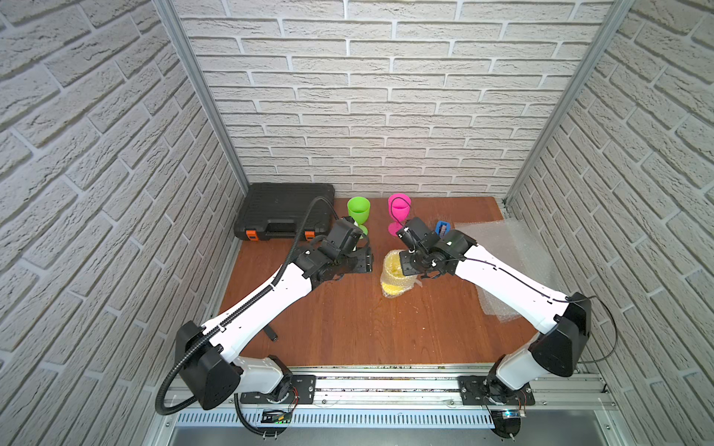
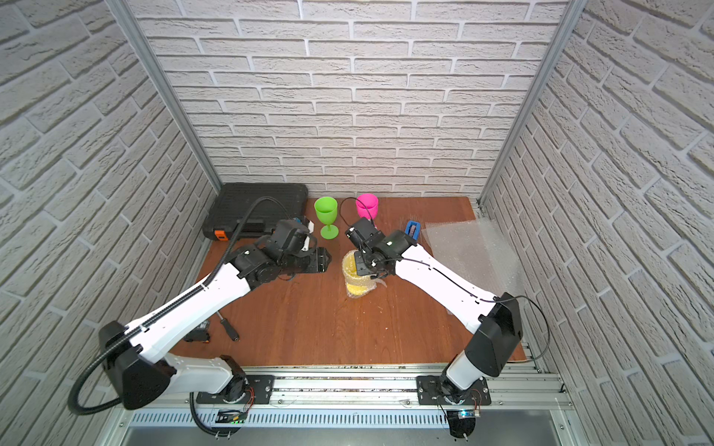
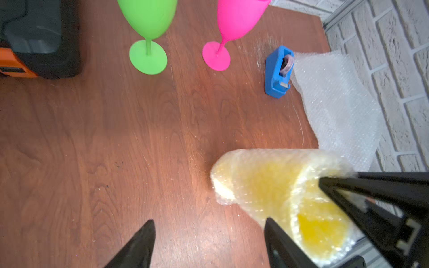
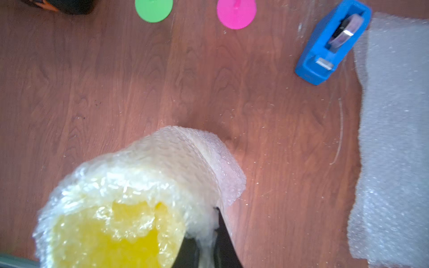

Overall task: Wrap wine glasses in bubble wrap
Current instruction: Pick up the bubble wrap from the center of the board, then place the bubble wrap at the center of the board.

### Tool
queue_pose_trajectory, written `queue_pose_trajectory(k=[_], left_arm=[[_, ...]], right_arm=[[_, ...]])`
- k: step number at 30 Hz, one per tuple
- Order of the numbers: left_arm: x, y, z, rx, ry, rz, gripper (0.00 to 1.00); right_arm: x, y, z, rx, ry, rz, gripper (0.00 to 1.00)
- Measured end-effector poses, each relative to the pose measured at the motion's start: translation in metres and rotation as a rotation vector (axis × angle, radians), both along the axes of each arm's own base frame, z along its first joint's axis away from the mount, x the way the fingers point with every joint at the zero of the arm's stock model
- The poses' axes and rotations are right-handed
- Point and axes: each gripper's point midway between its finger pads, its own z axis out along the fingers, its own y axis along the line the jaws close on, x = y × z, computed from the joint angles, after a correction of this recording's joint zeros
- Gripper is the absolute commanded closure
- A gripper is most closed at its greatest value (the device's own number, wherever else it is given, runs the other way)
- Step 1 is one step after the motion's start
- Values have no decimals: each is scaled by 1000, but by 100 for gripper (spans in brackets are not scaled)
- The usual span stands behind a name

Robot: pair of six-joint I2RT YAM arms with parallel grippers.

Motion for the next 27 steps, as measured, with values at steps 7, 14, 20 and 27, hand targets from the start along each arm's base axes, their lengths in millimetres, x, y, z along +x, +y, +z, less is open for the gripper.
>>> queue_pose_trajectory(k=[7,14,20,27], left_arm=[[16,49,-26,30,-33,46,22],[35,83,-16,96,-86,55,22],[43,104,-13,139,-118,38,22],[51,123,-24,103,-106,40,25]], right_arm=[[19,-45,39,-8,-89,-83,97],[44,-73,55,-17,-119,-132,97],[91,-84,54,-38,-107,-152,97],[149,-91,46,-33,-91,-160,97]])
